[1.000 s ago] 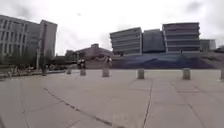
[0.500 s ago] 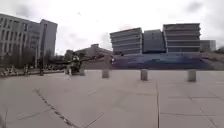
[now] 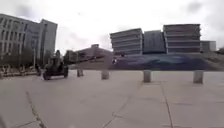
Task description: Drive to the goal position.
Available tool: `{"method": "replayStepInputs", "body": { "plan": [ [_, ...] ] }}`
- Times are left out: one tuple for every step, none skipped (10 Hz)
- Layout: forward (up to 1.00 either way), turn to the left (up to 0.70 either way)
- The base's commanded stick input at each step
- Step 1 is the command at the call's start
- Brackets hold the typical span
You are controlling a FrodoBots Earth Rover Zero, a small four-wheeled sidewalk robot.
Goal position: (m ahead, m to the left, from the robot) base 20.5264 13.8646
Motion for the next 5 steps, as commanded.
{"method": "replayStepInputs", "body": {
  "plan": [
    [0.70,0.02],
    [0.70,0.02],
    [0.70,0.02],
    [0.70,0.02],
    [0.70,0.02]
  ]
}}
